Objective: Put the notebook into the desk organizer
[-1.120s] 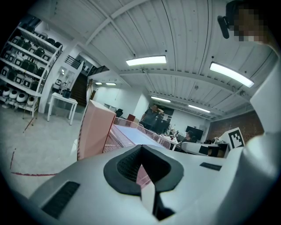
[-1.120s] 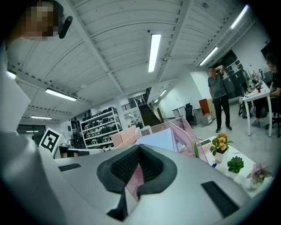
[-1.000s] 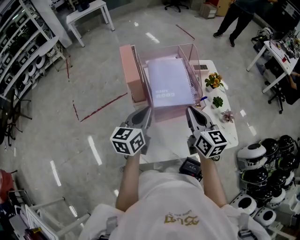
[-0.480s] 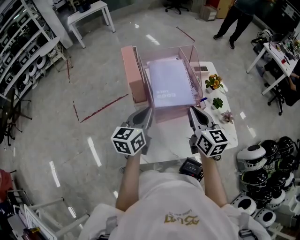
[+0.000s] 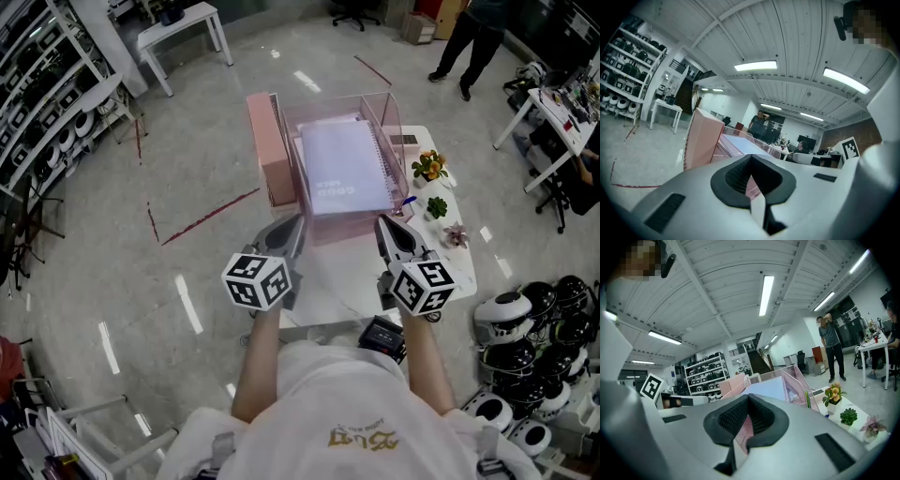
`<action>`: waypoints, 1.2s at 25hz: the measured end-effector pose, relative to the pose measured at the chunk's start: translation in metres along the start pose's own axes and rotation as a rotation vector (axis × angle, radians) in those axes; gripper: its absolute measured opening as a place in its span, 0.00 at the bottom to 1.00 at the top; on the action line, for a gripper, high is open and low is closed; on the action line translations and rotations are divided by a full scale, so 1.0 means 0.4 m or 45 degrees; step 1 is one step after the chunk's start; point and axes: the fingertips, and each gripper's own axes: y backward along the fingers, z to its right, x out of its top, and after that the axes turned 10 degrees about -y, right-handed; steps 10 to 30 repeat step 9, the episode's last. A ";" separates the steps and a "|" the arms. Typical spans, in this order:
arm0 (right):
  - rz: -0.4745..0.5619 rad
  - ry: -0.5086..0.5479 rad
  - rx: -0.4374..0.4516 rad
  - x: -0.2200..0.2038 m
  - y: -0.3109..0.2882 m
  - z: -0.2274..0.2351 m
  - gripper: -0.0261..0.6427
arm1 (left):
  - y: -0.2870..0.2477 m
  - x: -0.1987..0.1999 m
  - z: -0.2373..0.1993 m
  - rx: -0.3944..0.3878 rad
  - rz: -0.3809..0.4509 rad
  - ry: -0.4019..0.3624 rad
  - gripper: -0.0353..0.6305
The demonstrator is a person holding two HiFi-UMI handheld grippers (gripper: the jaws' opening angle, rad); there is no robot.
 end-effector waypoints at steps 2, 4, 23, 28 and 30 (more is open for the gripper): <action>-0.001 -0.005 -0.001 -0.003 -0.001 0.000 0.05 | 0.001 -0.002 -0.002 -0.001 0.000 0.002 0.08; -0.002 -0.011 -0.001 -0.005 0.000 0.000 0.05 | 0.002 -0.002 -0.002 -0.002 0.000 0.004 0.08; -0.003 -0.036 -0.001 -0.009 0.003 -0.005 0.05 | 0.005 -0.003 -0.001 -0.005 -0.005 0.009 0.08; -0.003 -0.036 -0.001 -0.009 0.003 -0.005 0.05 | 0.005 -0.003 -0.001 -0.005 -0.005 0.009 0.08; -0.003 -0.036 -0.001 -0.009 0.003 -0.005 0.05 | 0.005 -0.003 -0.001 -0.005 -0.005 0.009 0.08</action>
